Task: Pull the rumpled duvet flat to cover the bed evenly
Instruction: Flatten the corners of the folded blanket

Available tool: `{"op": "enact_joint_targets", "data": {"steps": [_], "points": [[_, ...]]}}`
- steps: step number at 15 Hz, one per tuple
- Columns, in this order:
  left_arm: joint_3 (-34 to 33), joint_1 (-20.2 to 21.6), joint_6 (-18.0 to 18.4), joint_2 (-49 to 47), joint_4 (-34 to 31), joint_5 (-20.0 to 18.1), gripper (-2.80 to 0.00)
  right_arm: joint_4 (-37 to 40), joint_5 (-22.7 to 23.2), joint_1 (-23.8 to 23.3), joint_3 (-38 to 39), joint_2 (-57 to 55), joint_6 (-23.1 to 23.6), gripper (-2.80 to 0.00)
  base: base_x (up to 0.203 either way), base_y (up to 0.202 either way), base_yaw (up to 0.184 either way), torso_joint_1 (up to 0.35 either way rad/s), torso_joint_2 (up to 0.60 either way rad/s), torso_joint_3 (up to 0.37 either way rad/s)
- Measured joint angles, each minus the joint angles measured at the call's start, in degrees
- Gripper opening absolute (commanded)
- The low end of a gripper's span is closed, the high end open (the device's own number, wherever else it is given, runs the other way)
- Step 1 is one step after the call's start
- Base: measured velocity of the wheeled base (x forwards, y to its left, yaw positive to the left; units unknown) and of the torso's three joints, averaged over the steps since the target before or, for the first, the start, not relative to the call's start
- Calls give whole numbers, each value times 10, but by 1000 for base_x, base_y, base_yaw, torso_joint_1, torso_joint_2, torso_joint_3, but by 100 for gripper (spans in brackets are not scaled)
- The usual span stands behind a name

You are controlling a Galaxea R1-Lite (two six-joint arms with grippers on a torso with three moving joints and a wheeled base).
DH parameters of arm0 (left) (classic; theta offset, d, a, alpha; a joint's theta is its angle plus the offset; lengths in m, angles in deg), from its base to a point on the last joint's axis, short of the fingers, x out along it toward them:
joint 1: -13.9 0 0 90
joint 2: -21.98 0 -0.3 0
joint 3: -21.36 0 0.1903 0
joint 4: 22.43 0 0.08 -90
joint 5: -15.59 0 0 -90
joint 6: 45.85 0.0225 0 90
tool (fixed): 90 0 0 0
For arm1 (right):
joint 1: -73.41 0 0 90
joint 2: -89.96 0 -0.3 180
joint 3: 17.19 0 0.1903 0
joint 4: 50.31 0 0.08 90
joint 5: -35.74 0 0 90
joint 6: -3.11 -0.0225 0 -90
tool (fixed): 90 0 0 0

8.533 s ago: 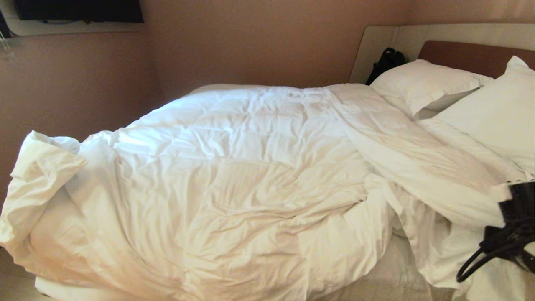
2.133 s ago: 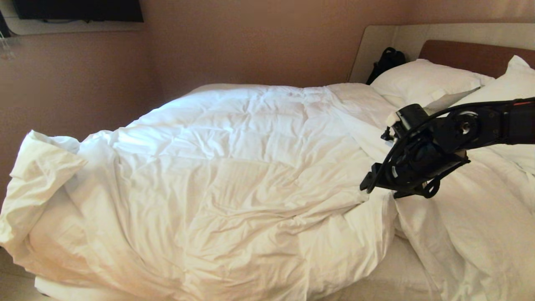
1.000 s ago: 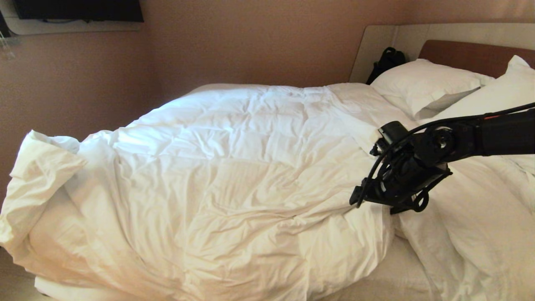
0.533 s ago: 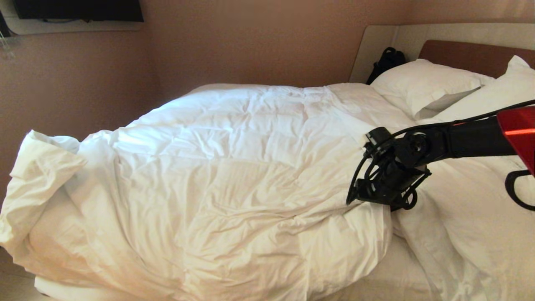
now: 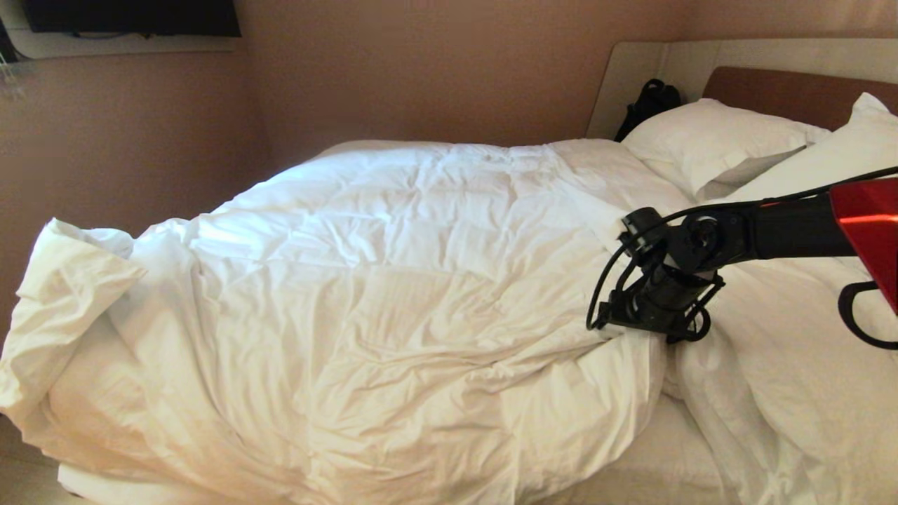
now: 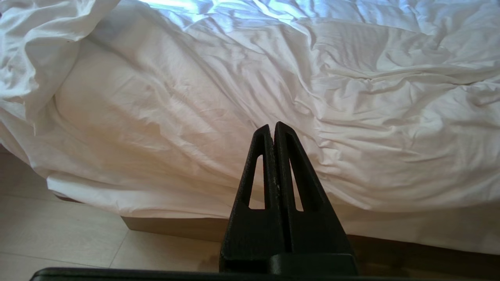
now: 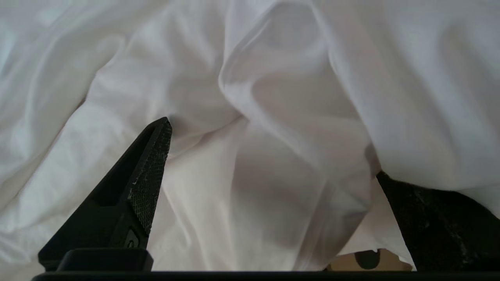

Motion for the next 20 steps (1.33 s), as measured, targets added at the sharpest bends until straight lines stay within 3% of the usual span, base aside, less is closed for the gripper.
{"op": "enact_joint_targets", "data": {"steps": [1, 12, 15, 20], "points": [[0, 0, 0, 0, 0, 0, -280, 0, 1, -1, 2, -1, -2, -280, 0, 0, 0, 0, 0, 0], [0, 0, 0, 0, 0, 0, -280, 27, 15, 2, 26, 48, -35, -280, 0, 0, 0, 0, 0, 0], [0, 0, 0, 0, 0, 0, -280, 68, 26, 7, 102, 104, -29, -280, 0, 0, 0, 0, 0, 0], [0, 0, 0, 0, 0, 0, -280, 103, 47, 9, 239, 223, 22, -280, 0, 0, 0, 0, 0, 0]]}}
